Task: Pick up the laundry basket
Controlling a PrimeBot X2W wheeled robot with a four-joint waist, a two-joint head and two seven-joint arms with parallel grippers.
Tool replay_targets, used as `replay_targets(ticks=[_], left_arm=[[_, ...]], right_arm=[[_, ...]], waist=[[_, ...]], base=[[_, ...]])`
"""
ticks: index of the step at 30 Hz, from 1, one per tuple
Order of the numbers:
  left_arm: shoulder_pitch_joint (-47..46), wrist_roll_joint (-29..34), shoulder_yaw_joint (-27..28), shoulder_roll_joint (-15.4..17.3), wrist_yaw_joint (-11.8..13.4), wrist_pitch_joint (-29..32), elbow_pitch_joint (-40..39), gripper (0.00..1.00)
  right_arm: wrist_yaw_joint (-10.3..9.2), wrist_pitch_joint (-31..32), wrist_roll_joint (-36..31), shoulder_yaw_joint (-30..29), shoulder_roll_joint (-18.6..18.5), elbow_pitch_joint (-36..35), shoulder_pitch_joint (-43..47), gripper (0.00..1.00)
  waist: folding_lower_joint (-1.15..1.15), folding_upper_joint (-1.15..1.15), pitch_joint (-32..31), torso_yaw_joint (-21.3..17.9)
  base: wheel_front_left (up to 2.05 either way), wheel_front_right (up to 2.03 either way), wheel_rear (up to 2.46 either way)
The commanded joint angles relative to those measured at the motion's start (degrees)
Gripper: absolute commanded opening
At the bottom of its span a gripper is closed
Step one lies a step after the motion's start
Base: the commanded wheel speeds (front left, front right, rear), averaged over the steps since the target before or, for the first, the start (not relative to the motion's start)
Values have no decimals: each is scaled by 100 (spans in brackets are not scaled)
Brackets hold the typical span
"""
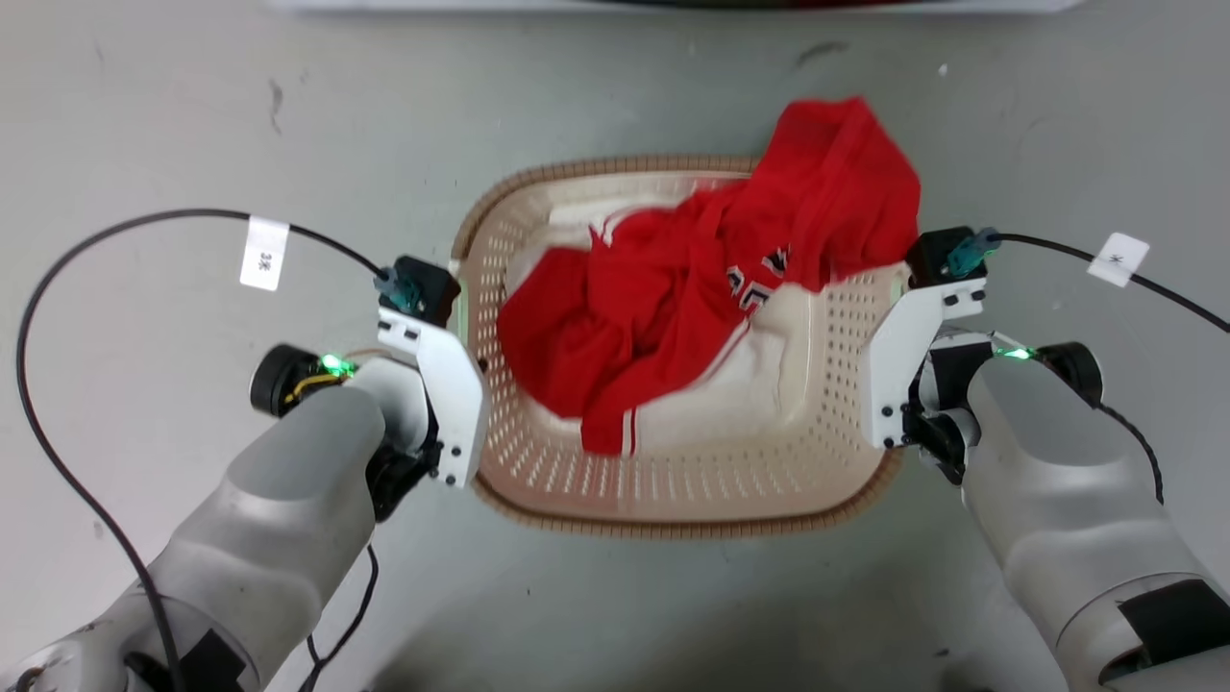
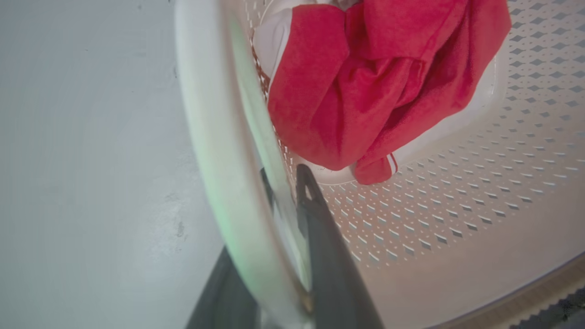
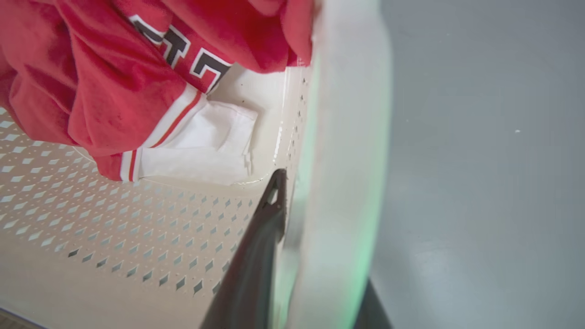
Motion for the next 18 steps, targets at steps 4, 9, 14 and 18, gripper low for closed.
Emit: replay_targets(ticks=[4, 9, 14, 18], left_arm=[[237, -437, -295, 243, -19, 489, -223, 0], [389, -913, -554, 496, -15, 1046, -486, 0], [618, -1281, -770, 730, -14, 1481, -701, 0], [859, -1598, -878, 884, -13, 1937, -787, 0]], right_arm=[[-1, 708, 48, 184, -22, 42, 132, 0], [-2, 1408, 222, 326, -43, 57, 245, 0], [-3, 2112, 463, 404, -55, 71, 416, 0], [-5, 2513, 779, 491, -76, 18, 586, 0]], waist=[[0, 0, -796, -133], [0, 0, -1505, -212], [0, 0, -2244, -252], [0, 0, -2814, -291]], base=[[0, 0, 0], [0, 0, 0], [0, 0, 0], [0, 0, 0]])
